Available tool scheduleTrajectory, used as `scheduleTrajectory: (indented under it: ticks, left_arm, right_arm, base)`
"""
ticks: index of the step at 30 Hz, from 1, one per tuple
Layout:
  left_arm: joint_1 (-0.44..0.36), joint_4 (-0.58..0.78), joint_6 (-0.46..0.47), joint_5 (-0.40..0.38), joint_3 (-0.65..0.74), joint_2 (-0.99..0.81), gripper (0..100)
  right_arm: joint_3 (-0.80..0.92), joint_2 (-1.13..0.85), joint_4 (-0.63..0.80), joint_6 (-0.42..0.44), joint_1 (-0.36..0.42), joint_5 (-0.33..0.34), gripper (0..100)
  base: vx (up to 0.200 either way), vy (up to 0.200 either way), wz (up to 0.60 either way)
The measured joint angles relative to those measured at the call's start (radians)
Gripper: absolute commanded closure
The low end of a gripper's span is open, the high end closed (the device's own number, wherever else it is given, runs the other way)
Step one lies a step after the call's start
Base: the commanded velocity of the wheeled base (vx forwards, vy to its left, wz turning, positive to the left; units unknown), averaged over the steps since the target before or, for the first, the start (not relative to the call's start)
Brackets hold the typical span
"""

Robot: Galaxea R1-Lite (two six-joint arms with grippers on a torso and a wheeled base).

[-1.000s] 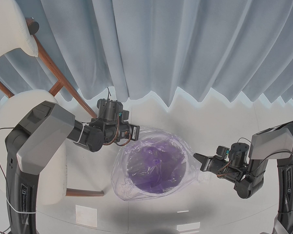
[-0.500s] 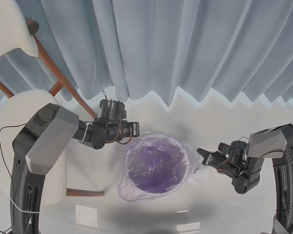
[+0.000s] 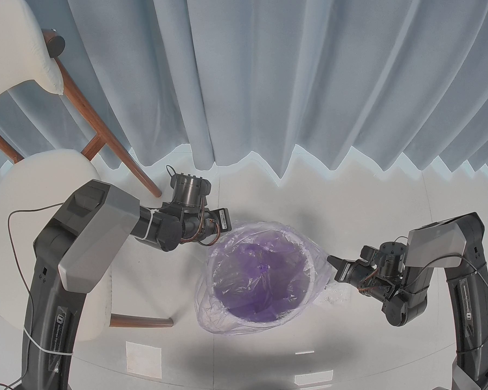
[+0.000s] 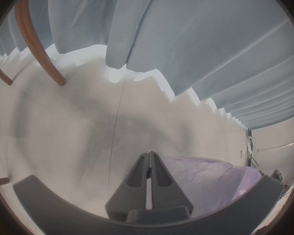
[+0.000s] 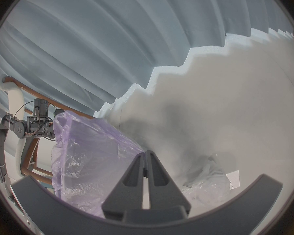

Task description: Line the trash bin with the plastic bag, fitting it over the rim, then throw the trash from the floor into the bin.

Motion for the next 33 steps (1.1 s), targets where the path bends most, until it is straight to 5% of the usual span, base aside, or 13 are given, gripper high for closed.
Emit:
scheduleTrajectory:
  ticks: [23,24,33]
  left_arm:
    - [0.033,-0.006,-0.003,0.056,-0.005,0.057,100]
    - [0.036,-0.006,-0.003,0.059,-0.005,0.056,100]
    - [0.052,-0.002,-0.033,0.066,0.0,-0.014,100]
  right_arm:
    - [-0.006,0.031,0.064,-0.009,0.029,0.0,100]
    - [-0.007,0.031,0.076,-0.009,0.029,0.0,0]
    - [-0.001,0.011,0.08,0.03,0.031,0.0,0]
  base:
    - [0.0,0.0,0.0]
    - [0.0,0.0,0.0]
    - [0.0,0.0,0.0]
